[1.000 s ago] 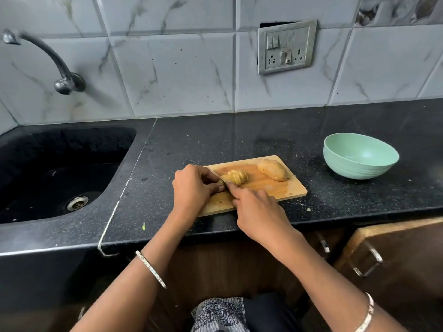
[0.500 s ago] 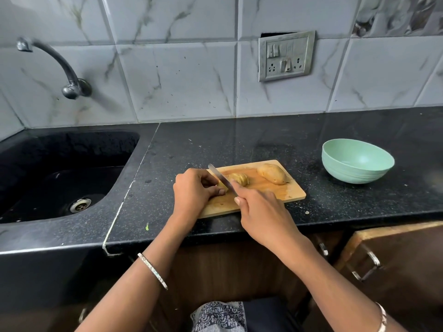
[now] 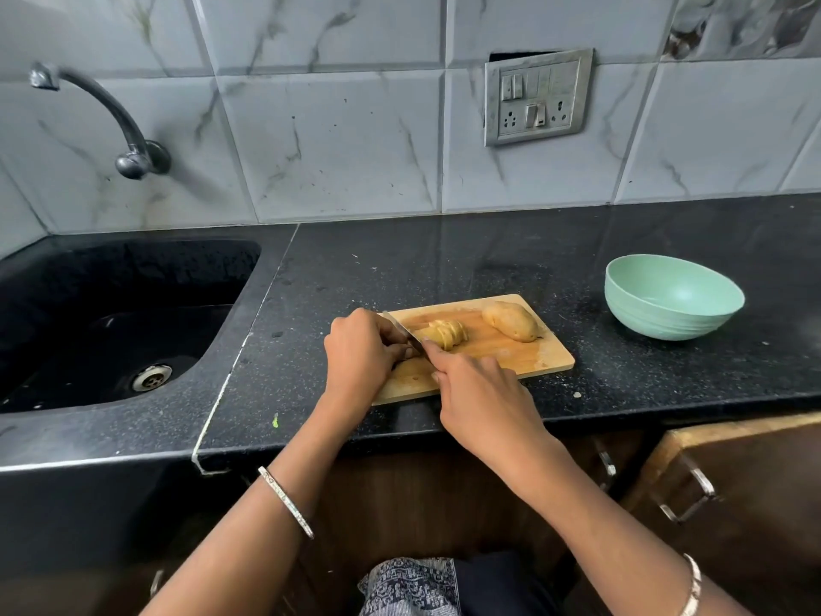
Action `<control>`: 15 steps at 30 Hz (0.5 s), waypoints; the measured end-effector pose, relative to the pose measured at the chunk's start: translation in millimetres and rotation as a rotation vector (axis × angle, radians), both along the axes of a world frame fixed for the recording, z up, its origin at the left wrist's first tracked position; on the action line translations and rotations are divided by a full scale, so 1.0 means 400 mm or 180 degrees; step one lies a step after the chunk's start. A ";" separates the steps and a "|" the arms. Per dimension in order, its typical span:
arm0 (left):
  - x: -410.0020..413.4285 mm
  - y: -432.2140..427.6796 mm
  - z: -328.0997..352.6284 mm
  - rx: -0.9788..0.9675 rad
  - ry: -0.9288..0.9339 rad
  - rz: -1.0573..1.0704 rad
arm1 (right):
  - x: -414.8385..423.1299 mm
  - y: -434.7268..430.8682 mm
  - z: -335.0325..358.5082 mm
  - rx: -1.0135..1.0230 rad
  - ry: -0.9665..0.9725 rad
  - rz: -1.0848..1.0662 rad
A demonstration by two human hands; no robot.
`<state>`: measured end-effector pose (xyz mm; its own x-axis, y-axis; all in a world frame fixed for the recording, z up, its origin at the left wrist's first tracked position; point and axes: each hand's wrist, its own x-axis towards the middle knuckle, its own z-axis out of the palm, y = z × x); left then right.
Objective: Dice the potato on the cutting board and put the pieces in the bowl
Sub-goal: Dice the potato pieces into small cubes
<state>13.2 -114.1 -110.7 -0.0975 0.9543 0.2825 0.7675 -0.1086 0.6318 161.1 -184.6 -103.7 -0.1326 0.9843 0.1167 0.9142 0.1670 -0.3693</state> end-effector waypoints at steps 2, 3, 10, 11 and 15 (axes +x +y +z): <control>-0.001 0.003 -0.001 0.0023 0.0030 -0.0008 | -0.005 0.000 -0.009 0.0037 -0.0014 0.0005; -0.002 0.003 -0.002 0.0025 0.0043 -0.0011 | -0.005 0.001 -0.012 0.0051 -0.0015 0.0004; -0.003 -0.002 -0.006 0.0084 -0.0043 0.0006 | -0.007 0.006 -0.020 -0.0065 -0.0151 -0.0030; -0.002 -0.002 -0.005 0.0087 -0.0055 0.0019 | -0.006 0.008 -0.021 -0.0081 -0.0139 -0.0017; -0.001 -0.007 0.002 0.0090 -0.0039 0.0009 | 0.008 0.020 -0.020 -0.0138 0.0060 0.0067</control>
<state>12.8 -117.1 -109.8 -0.1039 0.9456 0.3082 0.7600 -0.1244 0.6379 164.2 -176.4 -111.6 -0.1516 0.9855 0.0766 0.9034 0.1696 -0.3938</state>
